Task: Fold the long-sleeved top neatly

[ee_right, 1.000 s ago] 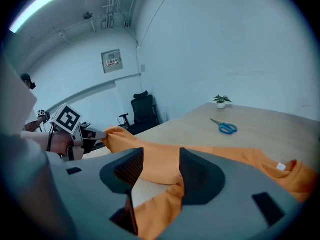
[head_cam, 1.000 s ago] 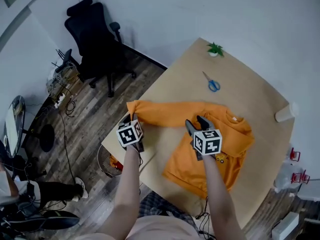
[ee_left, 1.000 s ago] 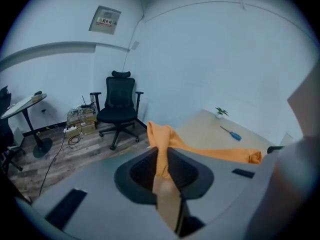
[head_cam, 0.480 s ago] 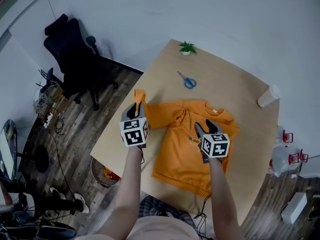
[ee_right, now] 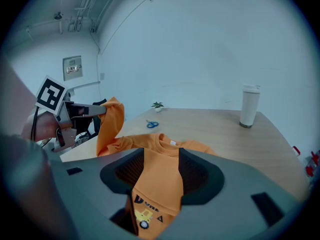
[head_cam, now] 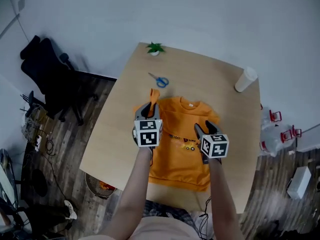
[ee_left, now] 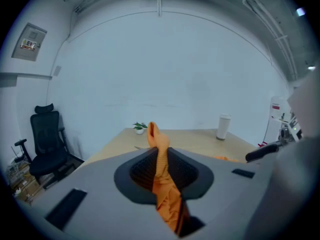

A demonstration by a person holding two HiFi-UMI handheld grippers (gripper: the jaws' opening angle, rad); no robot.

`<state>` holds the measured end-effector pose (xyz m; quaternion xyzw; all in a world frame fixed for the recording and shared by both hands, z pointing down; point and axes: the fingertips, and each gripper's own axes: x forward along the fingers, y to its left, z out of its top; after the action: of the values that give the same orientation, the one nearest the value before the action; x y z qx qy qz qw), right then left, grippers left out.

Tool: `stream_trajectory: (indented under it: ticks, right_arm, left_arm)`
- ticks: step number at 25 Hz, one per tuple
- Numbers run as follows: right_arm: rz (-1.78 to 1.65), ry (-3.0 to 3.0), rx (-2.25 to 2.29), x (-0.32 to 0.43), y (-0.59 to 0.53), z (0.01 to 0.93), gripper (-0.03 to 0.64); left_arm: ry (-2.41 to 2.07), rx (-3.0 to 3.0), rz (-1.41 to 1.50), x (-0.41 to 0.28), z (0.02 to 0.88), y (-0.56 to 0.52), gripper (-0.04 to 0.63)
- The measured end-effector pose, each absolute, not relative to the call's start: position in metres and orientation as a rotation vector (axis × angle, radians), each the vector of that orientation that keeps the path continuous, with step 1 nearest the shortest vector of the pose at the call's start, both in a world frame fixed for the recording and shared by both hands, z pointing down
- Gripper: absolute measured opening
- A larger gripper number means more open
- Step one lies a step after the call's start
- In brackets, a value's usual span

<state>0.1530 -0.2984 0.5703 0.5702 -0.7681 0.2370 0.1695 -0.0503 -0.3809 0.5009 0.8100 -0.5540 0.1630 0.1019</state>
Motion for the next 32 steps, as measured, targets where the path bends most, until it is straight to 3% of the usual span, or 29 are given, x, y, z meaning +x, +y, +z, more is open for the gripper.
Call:
stream_trajectory:
  ticks: [18,32]
  right_arm:
    - [0.771,-1.988,1.818,0.254,-0.24,0.591,0.221]
    - [0.805,-1.898,1.872,0.292,-0.223,0.607,0.221]
  left_arm:
    - [-1.086,2.749,0.596,0.171,0.534,-0.325,0.057]
    - [-0.857,2.646,0.771,0.217,0.621,-0.283,0.063]
